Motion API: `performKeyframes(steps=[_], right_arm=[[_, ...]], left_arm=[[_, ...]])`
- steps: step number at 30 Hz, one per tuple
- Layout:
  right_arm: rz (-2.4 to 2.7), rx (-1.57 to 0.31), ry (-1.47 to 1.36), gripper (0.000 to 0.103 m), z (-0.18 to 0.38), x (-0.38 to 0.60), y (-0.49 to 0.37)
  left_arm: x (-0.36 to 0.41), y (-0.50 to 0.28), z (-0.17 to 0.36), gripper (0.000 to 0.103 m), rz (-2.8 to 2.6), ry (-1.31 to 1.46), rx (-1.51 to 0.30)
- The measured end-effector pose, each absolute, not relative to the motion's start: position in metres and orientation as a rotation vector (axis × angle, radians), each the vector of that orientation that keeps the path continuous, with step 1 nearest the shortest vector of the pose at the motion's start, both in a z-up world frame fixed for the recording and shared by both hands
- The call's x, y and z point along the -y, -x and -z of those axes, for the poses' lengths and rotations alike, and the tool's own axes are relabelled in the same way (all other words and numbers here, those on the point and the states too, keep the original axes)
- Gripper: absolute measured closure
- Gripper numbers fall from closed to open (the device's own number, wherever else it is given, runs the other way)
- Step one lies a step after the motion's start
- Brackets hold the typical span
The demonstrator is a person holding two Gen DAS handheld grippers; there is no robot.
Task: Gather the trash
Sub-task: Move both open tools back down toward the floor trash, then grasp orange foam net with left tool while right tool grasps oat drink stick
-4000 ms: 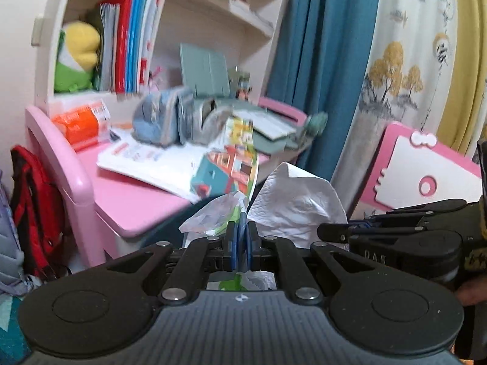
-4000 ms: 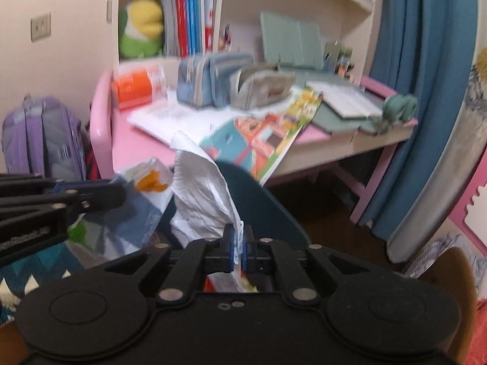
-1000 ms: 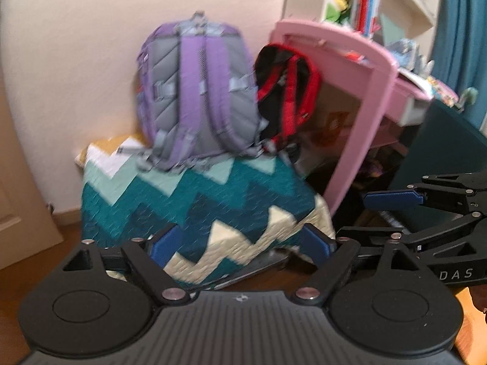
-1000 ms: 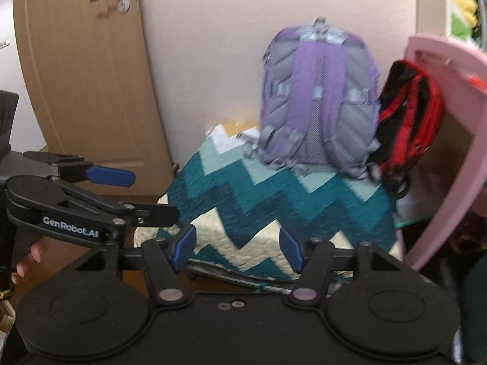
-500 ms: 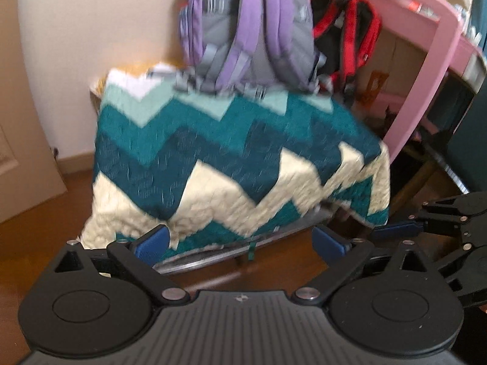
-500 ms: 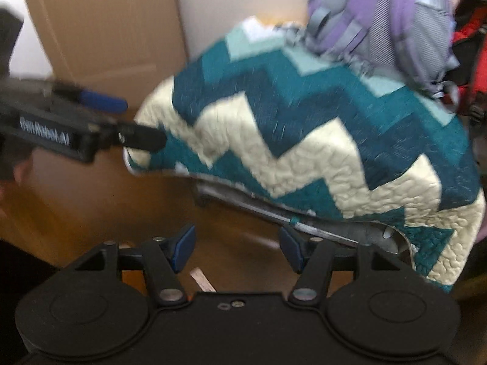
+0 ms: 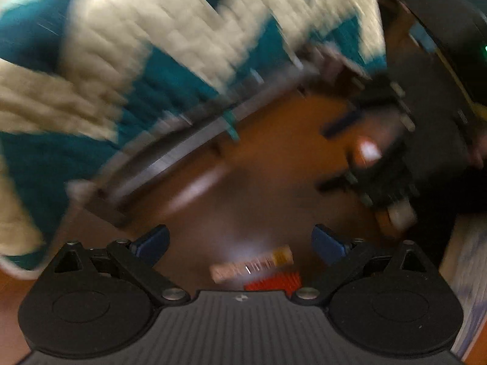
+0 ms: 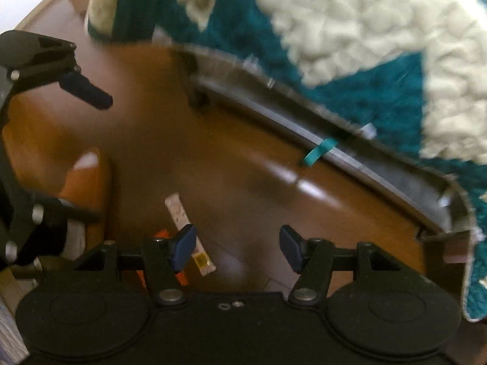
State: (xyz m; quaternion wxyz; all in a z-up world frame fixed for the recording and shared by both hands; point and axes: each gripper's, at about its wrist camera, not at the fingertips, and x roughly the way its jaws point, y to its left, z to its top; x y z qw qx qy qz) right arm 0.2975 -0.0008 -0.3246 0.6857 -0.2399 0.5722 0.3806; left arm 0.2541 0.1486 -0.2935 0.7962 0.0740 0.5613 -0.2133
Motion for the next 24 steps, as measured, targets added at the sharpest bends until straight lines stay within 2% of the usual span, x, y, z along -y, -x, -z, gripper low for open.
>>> performKeyframes(steps=[4, 12, 24], right_arm=[[-0.925, -1.315, 0.634, 0.043, 0.367, -0.011, -0.286], [-1.045, -1.406, 0.751, 0.043, 0.451, -0.044, -0.261], [-1.11, -1.44, 0.783, 0.046, 0.514, -0.061, -0.248]], left_arm=[[-0.133, -0.24, 0.335, 0.003, 0.589, -0.22, -1.263], [-0.128, -0.224, 0.425, 0.003, 0.661, -0.169, -1.438], [-0.129, -0.219, 0.509, 0.003, 0.649, -0.065, -1.576]])
